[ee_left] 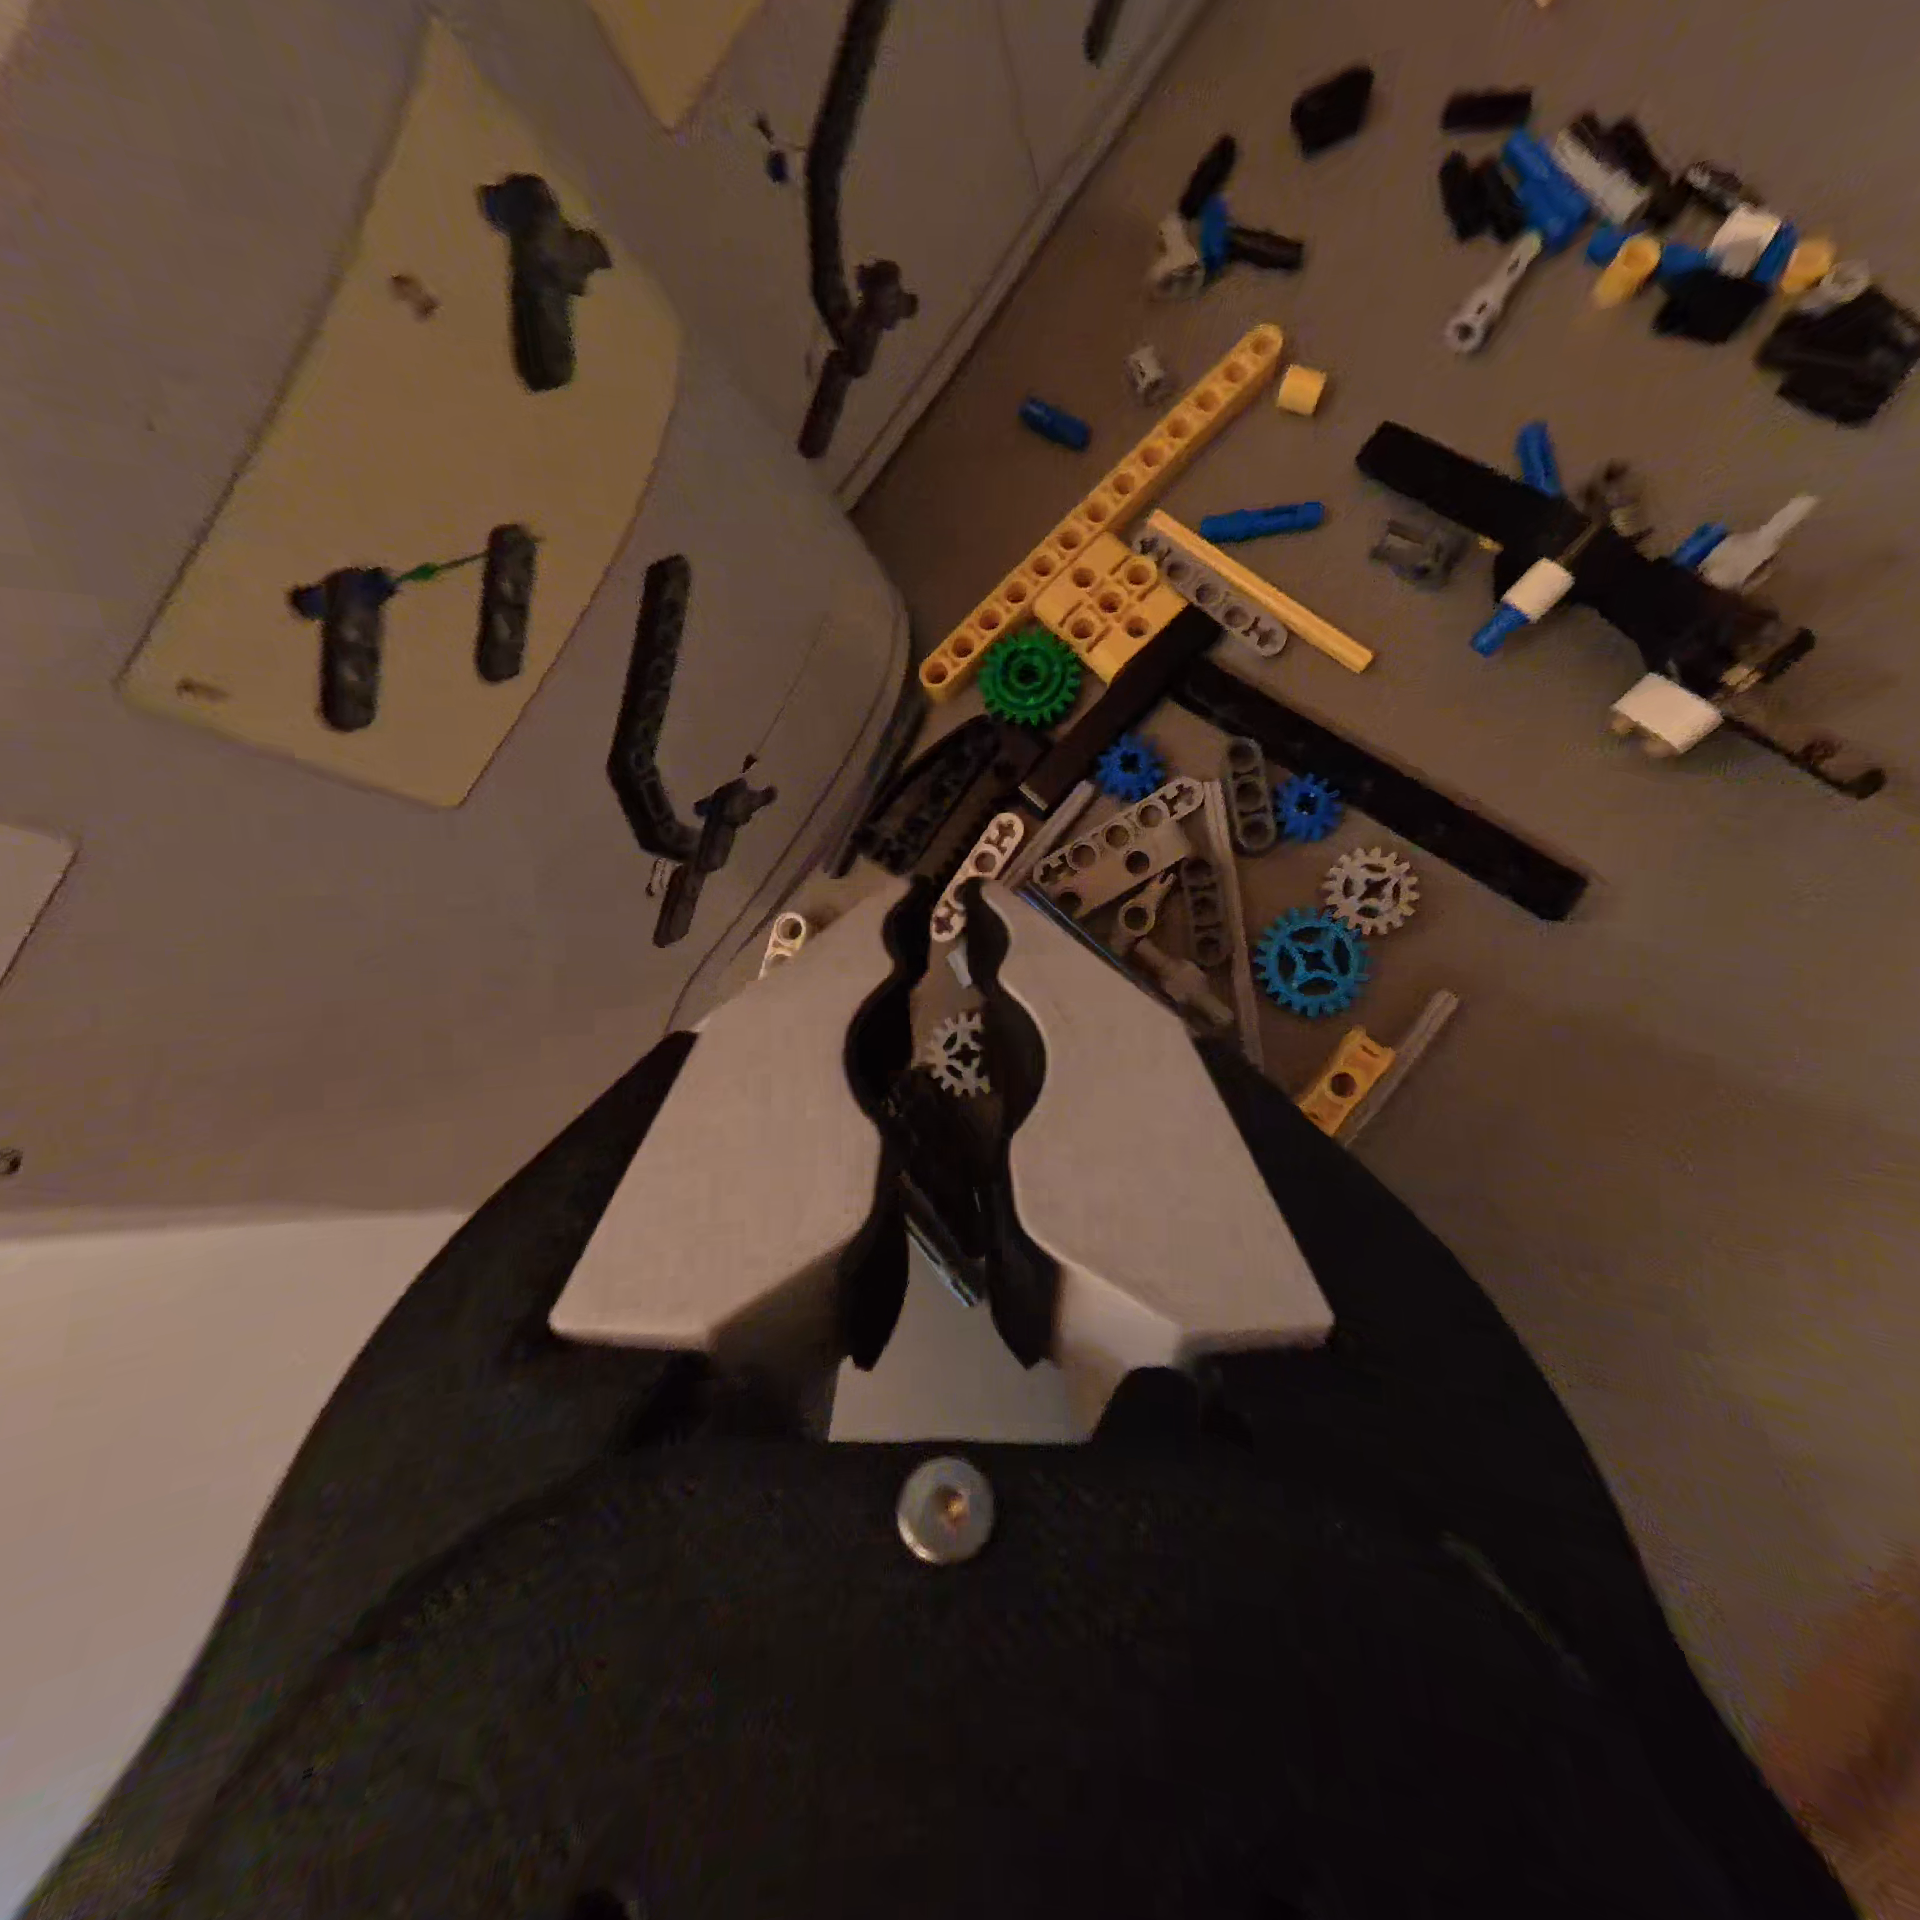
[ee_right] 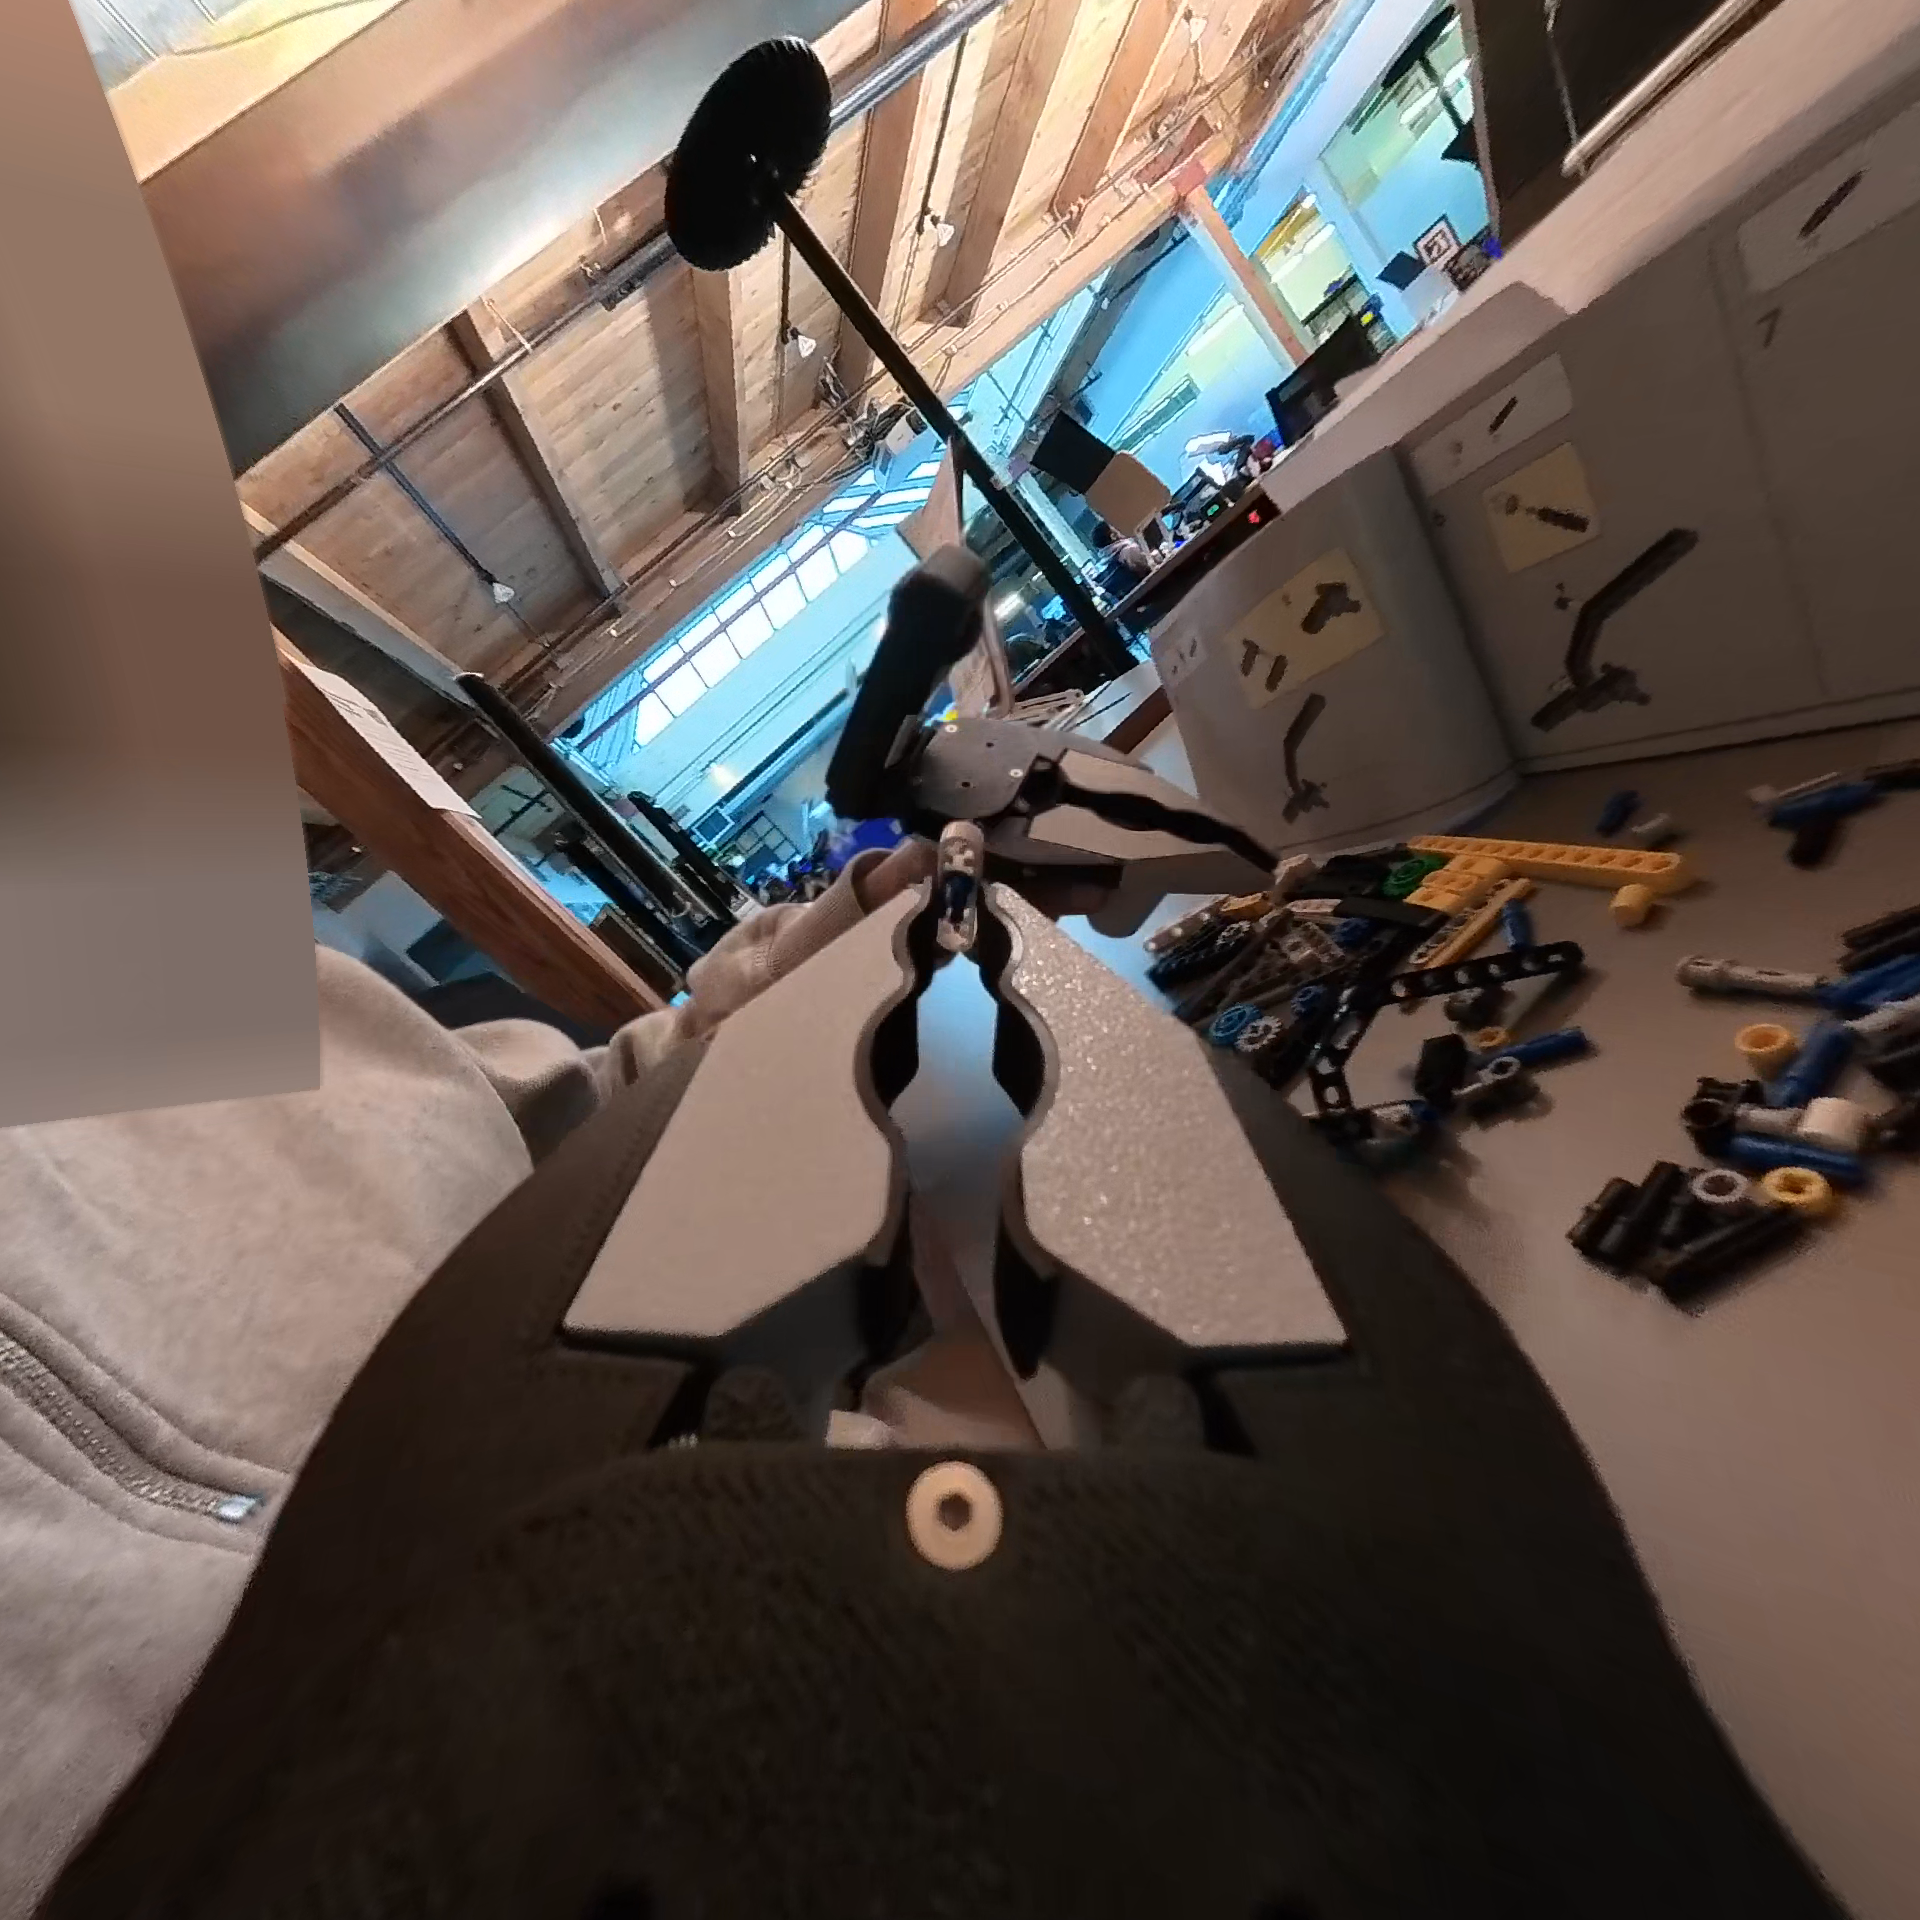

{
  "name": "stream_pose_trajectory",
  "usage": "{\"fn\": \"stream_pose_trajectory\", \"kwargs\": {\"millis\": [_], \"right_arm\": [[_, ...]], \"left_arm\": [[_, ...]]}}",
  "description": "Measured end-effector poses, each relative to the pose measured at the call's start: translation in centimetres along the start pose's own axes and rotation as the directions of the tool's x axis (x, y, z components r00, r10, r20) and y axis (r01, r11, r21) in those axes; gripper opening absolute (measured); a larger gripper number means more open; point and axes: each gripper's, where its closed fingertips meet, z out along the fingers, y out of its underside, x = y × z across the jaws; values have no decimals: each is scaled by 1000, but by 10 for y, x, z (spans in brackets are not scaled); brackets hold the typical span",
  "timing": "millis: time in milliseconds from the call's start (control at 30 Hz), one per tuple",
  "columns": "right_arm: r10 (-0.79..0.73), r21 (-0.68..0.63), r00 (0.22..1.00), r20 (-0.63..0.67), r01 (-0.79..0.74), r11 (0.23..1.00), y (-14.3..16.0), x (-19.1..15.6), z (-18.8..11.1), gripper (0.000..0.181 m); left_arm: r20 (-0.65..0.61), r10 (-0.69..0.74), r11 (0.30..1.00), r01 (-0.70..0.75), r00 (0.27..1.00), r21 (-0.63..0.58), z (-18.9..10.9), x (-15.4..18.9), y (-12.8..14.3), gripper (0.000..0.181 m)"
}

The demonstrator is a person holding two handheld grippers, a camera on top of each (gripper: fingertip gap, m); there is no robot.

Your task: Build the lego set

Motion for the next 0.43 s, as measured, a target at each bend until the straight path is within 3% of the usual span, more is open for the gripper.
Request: {"fn": "stream_pose_trajectory", "kwargs": {"millis": [33,433], "right_arm": [[-5,6,1000,-6,5,1000,-2,1,-2,5],[54,47,999,4,-54,997,-10,8,-14,5]], "left_arm": [[-10,21,1000,-21,1000,-18,3,2,1,0],[-78,7,992,-17,997,-122,16,2,8,8]]}}
